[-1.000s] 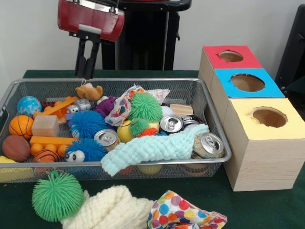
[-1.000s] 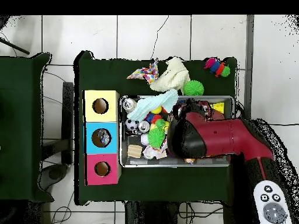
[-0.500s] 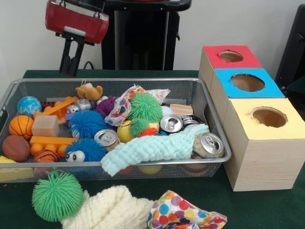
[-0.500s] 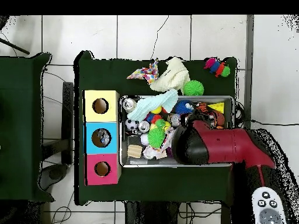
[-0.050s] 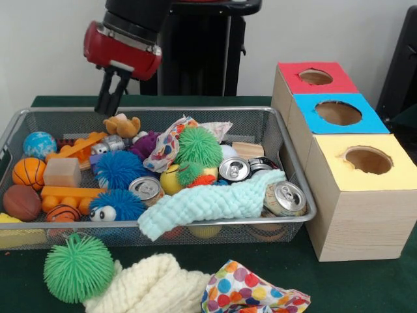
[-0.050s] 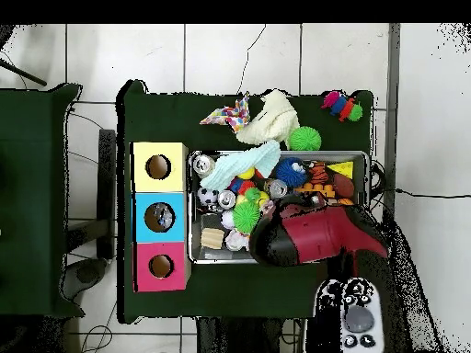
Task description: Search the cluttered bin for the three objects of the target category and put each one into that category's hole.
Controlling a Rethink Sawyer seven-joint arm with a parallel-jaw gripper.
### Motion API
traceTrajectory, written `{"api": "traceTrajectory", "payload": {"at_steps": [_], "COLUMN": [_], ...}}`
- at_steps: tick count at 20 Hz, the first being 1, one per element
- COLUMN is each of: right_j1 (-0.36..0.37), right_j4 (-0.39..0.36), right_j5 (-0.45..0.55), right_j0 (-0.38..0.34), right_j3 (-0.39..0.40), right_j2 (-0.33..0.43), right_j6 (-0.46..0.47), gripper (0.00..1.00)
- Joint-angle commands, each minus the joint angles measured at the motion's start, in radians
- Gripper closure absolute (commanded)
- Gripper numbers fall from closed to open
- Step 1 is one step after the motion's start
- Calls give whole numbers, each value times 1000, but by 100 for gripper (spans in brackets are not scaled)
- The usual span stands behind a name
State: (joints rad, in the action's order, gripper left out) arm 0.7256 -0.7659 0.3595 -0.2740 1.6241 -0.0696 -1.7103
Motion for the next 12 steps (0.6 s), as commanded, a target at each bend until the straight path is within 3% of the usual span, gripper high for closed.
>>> {"api": "traceTrajectory", "payload": {"at_steps": [1, 7, 12], "right_j1": [-143, -162, -185], "right_j4": [-59, -9, -42], "right_j5": [-75, -104, -128], "right_j0": [74, 90, 92], "right_j3": [-52, -59, -89], "right_j2": [-122, -156, -183], "right_j6": [-259, -236, -168], "gripper": [100, 100, 100]}}
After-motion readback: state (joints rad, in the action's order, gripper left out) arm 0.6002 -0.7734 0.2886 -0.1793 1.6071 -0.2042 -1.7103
